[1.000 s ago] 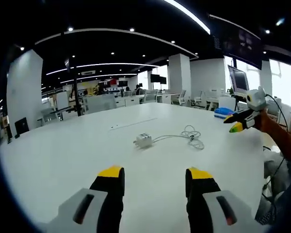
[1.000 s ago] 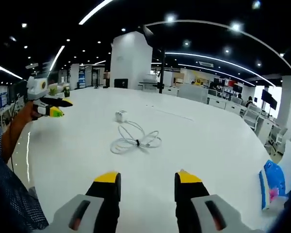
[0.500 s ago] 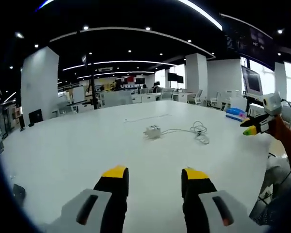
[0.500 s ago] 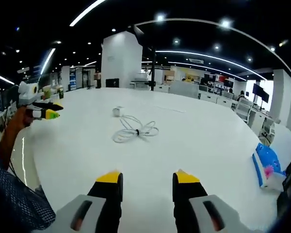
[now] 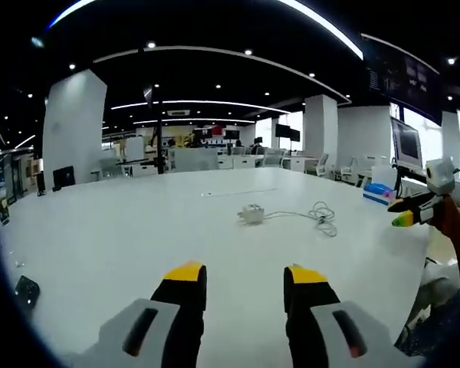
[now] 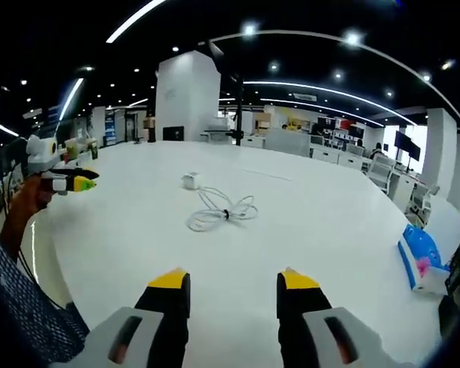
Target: Plug the desk Type‑C cable into the charger adapter.
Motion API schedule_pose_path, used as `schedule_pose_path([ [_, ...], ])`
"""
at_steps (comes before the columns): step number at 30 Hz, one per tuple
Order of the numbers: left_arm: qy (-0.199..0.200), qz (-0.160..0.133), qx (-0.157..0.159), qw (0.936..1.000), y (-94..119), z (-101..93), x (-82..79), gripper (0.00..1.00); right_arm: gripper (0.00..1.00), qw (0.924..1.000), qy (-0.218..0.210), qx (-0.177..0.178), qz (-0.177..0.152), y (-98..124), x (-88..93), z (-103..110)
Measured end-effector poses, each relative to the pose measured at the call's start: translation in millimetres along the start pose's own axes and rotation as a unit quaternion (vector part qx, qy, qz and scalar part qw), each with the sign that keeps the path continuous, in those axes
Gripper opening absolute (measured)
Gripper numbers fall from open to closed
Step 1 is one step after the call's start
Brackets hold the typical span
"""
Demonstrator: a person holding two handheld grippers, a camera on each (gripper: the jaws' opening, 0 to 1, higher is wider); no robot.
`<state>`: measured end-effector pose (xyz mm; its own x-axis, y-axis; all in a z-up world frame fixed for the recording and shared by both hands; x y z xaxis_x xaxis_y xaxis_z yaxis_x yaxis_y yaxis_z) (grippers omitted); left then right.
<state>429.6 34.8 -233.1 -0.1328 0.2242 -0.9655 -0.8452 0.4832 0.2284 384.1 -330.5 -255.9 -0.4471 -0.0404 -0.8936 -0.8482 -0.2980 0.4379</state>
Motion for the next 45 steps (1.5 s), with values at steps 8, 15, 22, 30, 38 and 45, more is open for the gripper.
schedule_pose_path([
  [8,-0.008,-0.011,0.005,0.9999,0.7,-15.1,-14.3,0.50,0.47,0.9999,0.004,-0.010,0.009,-3.6,-0.8,-6.5],
  [15,-0.002,-0.014,0.007,0.9999,5.9,-19.7,-16.5,0.50,0.47,0.9998,0.003,-0.010,0.015,5.1,4.5,-2.7],
  [22,0.004,-0.001,0.015,0.9999,8.8,-25.1,-8.9,0.49,0.46,0.9998,-0.002,-0.005,0.022,10.5,13.0,-2.7],
  [30,-0.001,0.004,0.015,0.9999,10.0,-24.4,-12.4,0.49,0.46,0.9999,-0.002,0.002,0.012,13.7,8.3,-7.8],
  [38,-0.007,0.001,0.019,0.9998,3.2,-21.0,-17.4,0.53,0.46,1.0000,-0.007,0.001,0.005,7.9,2.8,-10.0],
  [45,-0.010,-0.017,0.026,0.9995,-3.1,-13.7,-26.3,0.56,0.46,1.0000,-0.008,-0.002,0.000,-4.8,-3.2,-5.6],
])
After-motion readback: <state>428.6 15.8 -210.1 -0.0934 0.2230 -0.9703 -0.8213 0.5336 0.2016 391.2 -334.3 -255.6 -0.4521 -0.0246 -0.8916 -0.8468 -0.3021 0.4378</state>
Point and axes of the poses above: the point that each gripper's makers call its tool centre point, and the gripper's own axes: y roughly backward along the fingers, z roughly to its left, x roughly out of its underside, the point moved 3 cm from there along y, roughly backward along the fingers, and after that the axes turned 11 degrees about -y, right-handed, at the moved point
